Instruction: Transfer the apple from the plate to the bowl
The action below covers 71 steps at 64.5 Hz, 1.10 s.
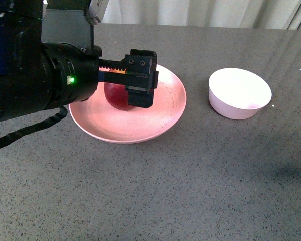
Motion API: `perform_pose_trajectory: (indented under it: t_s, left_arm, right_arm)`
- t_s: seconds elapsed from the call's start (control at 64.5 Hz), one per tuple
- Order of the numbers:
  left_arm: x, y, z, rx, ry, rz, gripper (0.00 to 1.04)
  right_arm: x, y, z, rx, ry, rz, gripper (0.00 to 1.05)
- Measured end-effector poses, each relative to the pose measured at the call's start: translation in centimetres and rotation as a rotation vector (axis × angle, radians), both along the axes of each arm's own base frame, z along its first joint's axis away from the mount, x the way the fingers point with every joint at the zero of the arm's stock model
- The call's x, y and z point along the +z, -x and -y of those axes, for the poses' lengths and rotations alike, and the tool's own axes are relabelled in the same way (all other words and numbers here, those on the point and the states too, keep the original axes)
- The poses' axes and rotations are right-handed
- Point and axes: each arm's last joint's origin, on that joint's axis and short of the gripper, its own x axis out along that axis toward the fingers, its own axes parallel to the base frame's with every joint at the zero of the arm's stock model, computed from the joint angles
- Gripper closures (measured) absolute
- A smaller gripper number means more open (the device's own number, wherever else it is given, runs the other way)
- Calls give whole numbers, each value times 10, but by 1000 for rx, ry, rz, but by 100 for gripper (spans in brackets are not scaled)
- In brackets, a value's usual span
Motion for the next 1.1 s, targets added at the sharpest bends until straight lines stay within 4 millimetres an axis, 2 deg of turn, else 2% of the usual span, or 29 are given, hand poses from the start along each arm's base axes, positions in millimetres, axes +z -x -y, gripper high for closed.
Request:
perform_pose_trajectory:
  t_s: [0.279,0.45,1.039,1.101]
  left_arm:
    - [-8,-31,10,62,-31,-12,9]
    - [-12,-41,15,75,-45,-26,9]
    - [-38,-48,25,114,-137,-90,9]
    - [-38,-47,25,115,-146,-91,17]
  right_arm:
    - [0,0,0,0,0,0,9]
    - [0,0,0,0,0,0,9]
    - [0,0,0,0,0,0,9]
    - [0,0,0,0,0,0,9]
